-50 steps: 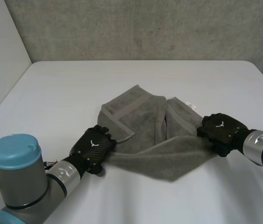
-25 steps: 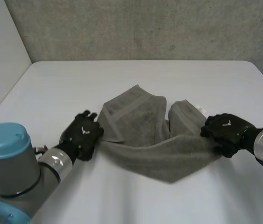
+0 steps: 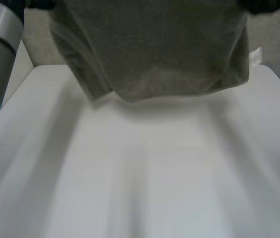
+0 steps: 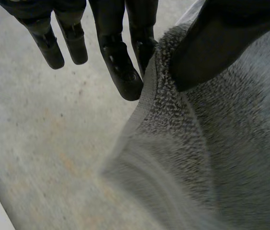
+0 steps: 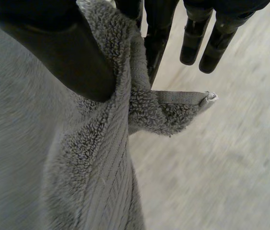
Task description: Fold the towel.
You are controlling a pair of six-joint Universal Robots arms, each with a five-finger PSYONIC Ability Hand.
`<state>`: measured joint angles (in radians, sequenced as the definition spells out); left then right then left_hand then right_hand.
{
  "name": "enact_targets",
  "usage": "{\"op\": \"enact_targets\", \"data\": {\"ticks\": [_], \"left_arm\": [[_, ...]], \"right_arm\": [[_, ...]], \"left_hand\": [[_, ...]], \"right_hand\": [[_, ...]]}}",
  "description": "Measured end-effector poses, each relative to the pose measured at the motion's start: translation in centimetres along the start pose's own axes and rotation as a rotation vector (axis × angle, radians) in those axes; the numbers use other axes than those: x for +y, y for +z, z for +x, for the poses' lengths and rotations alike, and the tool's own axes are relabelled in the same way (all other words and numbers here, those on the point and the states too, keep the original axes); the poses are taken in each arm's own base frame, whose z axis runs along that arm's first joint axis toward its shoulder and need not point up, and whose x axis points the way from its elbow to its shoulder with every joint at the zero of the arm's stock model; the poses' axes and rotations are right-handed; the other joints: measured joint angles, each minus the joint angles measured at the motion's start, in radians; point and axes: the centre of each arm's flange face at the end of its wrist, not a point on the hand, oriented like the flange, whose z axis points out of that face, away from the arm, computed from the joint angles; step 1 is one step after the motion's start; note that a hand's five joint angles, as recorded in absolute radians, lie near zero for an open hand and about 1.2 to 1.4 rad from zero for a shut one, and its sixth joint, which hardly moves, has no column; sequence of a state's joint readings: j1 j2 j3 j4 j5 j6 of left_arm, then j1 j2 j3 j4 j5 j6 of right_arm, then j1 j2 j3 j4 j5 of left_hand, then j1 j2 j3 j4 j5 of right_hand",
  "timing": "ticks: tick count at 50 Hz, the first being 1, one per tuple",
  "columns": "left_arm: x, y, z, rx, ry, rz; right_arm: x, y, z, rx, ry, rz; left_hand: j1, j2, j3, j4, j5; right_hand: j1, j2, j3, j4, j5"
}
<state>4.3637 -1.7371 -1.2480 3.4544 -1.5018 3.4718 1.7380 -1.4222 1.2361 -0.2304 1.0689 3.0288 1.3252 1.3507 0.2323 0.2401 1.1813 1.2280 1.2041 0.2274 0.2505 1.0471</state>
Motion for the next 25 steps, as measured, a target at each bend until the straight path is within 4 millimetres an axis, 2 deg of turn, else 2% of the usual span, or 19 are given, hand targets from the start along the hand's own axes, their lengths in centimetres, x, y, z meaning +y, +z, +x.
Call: {"op": "enact_targets", "data": {"ticks": [3, 6, 10, 11, 14, 19, 22, 25], "left_arm": [[2.4, -1.7, 0.2, 0.036, -0.009, -0.071], [6.1, -4.3, 0.9, 0.101, -0.015, -0.176], [11.2, -8.9, 2.2, 0.194, -0.037, -0.322], [11.8, -9.4, 2.4, 0.204, -0.041, -0.338], [15.0, -13.1, 3.8, 0.263, -0.062, -0.433], [18.0, -16.6, 5.4, 0.321, -0.043, -0.529], [18.9, -17.5, 5.8, 0.345, -0.009, -0.557], [19.5, -17.9, 5.9, 0.362, 0.033, -0.569]], "right_arm": [[2.5, -1.7, -1.1, -0.015, 0.005, -0.105], [5.6, -4.1, -2.4, -0.045, -0.023, -0.237], [9.2, -8.0, -4.3, -0.121, -0.086, -0.403], [9.6, -8.5, -4.6, -0.132, -0.092, -0.422], [11.8, -11.5, -5.8, -0.199, -0.108, -0.530], [13.8, -14.3, -6.6, -0.274, -0.065, -0.645], [14.5, -15.0, -6.9, -0.309, -0.036, -0.688], [15.2, -15.5, -7.1, -0.345, -0.016, -0.725]], "left_hand": [[0.000, 0.000, 0.000, 0.000, 0.001], [0.000, 0.000, 0.000, 0.000, 0.001], [0.000, 0.000, 0.000, 0.000, 0.001], [0.000, 0.000, 0.000, 0.000, 0.001], [0.000, 0.000, 0.000, 0.000, 0.001], [0.001, 0.000, 0.000, 0.000, 0.001], [0.001, 0.000, 0.000, 0.000, 0.001], [0.001, 0.000, 0.000, 0.000, 0.001]], "right_hand": [[0.000, 0.000, 0.000, 0.000, 0.000], [0.000, 0.000, 0.000, 0.000, 0.000], [0.000, 0.000, 0.000, 0.000, 0.000], [0.000, 0.000, 0.000, 0.000, 0.000], [0.000, 0.000, 0.000, 0.000, 0.000], [0.000, 0.000, 0.000, 0.000, 0.000], [-0.042, -0.030, 0.000, 0.000, -0.035], [-0.252, -0.235, 0.000, 0.000, -0.241]]}}
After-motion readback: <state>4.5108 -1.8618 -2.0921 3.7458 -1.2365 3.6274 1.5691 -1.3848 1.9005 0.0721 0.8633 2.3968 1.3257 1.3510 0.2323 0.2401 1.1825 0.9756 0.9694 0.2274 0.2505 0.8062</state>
